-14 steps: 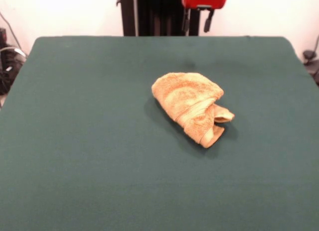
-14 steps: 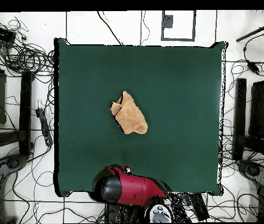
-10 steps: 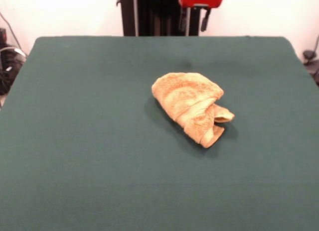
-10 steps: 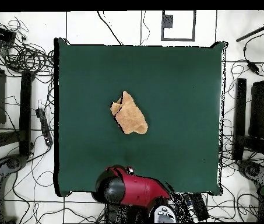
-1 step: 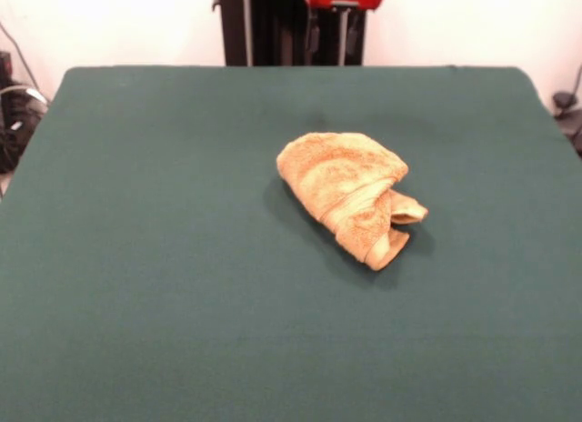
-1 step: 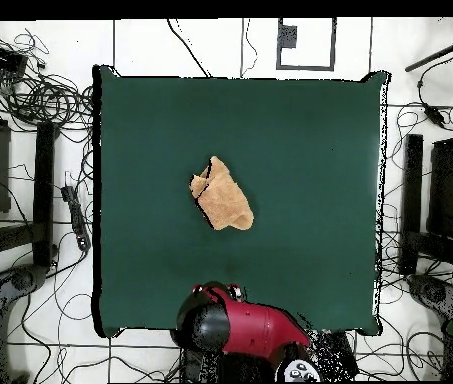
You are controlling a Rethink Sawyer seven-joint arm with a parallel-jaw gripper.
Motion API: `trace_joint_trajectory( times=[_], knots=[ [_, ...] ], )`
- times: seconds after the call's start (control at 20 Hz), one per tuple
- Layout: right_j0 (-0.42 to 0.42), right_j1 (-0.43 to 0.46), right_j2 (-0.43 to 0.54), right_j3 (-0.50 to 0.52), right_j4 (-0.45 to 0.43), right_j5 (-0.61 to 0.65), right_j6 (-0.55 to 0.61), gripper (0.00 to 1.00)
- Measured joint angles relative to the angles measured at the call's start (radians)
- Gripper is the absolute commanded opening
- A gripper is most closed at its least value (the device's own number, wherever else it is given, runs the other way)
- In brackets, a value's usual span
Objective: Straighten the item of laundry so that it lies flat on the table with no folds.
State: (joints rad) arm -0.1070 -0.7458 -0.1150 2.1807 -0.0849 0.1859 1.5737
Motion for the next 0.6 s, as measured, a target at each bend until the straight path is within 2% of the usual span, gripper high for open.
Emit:
trace_joint_trajectory(
  times=[0.6],
  knots=[
    [0.005,0.022,0.0,-0.039,0.0,0.0,0.0,1.0]
  ],
)
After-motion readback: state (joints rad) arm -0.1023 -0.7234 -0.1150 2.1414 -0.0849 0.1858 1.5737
